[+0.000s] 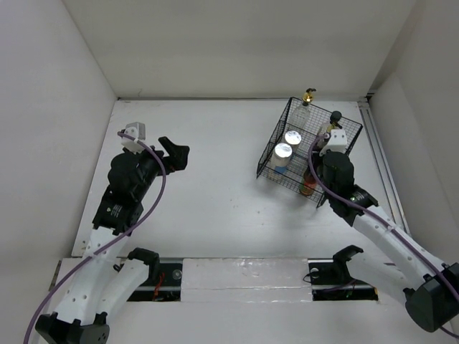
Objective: Organize the condiment bottles
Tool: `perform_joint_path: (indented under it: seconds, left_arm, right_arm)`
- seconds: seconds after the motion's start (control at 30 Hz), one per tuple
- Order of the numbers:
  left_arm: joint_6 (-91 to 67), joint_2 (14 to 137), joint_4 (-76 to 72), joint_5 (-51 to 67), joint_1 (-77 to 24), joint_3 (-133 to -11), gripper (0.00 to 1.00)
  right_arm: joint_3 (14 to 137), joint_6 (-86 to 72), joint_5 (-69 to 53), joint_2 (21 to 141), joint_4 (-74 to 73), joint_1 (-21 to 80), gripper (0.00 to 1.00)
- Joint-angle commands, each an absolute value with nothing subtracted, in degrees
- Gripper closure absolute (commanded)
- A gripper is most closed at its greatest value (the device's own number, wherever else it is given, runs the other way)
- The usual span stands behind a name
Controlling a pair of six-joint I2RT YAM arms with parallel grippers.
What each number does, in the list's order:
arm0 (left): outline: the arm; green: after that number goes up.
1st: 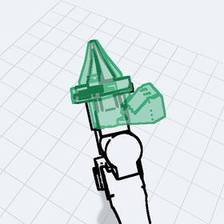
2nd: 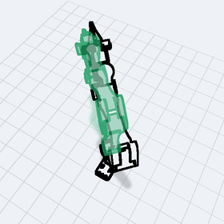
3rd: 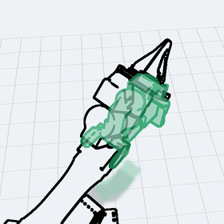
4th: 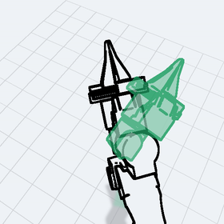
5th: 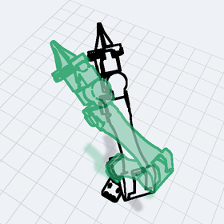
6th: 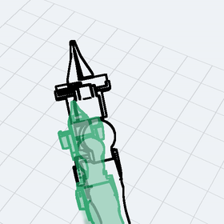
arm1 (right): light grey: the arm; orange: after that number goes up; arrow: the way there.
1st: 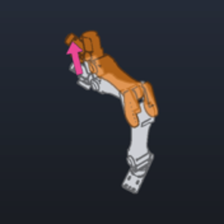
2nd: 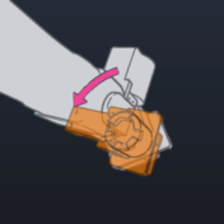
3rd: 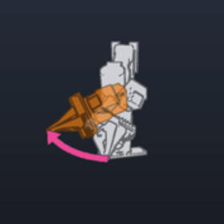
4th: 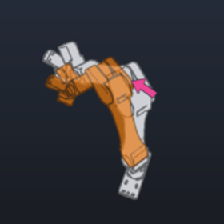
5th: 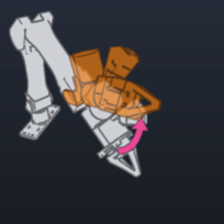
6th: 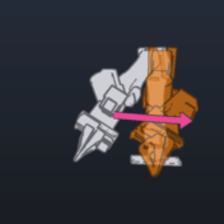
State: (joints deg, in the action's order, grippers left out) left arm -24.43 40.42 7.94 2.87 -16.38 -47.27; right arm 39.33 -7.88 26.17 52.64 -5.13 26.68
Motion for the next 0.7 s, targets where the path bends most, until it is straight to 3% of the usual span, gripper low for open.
perform_joint_path:
  seconds: [0.0, 0.07, 0.2, 0.3, 0.33, 0.67]
  left_arm:
    - [-23.6, 41.2, 5.1, 3.7, -16.2, -48.0, 0.03]
    - [-23.6, 41.2, 5.6, 3.7, -16.2, -48.5, 0.01]
    - [-23.1, 42.4, 5.6, 4.2, -16.2, -48.5, 0.01]
    - [-23.1, 42.9, 6.2, 4.2, -16.2, -49.0, 0.01]
    - [-23.1, 42.9, 6.2, 4.2, -16.2, -49.0, 0.01]
    - [-23.1, 42.9, 6.7, 3.1, -16.2, -49.6, 0.01]
  right_arm:
    - [39.6, -11.1, 26.7, 50.4, 2.5, 26.5, 0.74]
    - [38.9, -11.6, 26.7, 50.4, 2.5, 26.5, 0.67]
    - [38.4, -12.3, 27.2, 48.6, 1.9, 26.5, 0.30]
    - [40.5, -12.3, 27.2, 48.0, 0.0, 26.5, 0.12]
    - [41.2, -11.8, 27.2, 47.2, -0.6, 26.5, 0.01]
    - [51.2, -8.0, 20.7, 39.8, -6.2, 26.5, 0.00]
